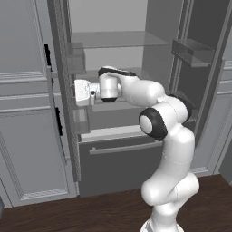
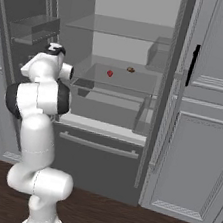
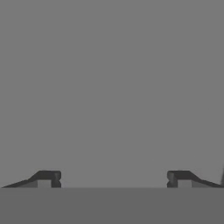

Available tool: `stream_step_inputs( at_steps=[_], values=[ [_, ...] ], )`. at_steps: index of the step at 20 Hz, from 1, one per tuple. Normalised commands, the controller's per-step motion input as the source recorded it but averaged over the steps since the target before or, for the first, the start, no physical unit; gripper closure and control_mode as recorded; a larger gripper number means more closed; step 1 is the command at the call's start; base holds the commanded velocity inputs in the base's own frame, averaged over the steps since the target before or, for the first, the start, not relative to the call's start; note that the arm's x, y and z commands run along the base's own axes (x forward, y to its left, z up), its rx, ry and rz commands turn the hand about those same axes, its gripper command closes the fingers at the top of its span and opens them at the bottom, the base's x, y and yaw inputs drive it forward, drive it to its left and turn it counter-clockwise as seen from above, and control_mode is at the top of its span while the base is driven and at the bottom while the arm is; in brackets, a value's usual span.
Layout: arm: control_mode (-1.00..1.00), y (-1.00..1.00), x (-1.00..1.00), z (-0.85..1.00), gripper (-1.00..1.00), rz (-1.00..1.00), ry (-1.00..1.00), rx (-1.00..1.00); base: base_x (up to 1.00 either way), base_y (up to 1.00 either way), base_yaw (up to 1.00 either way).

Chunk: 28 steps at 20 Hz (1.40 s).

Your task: Take the strawberry from the fridge and place it on top of the pancake, located on the dining counter.

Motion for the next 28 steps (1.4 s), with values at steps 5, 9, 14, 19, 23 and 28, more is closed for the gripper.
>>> stream_step_inputs(
  at_steps=[5,9,14,19,23,28],
  values=[
    [-1.00,-0.54,0.03,0.00,-1.00,-0.10,0.04,-0.07,0.00,0.00,0.00],
    [-1.00,-0.97,0.00,0.00,-1.00,-0.13,0.00,-0.02,0.00,0.00,0.00],
    [-1.00,-1.00,0.00,0.00,-1.00,-0.09,0.00,-0.06,0.00,0.00,0.00],
    [-1.00,-1.00,0.00,-0.08,-1.00,-0.01,-0.06,-0.27,0.00,0.00,0.00],
    [-1.00,-0.99,0.00,-0.27,-1.00,0.06,-0.29,-0.37,0.00,0.00,0.00],
    [-1.00,-0.73,0.00,-0.44,-1.00,0.22,-0.29,-0.61,0.00,0.00,0.00]
  ],
)
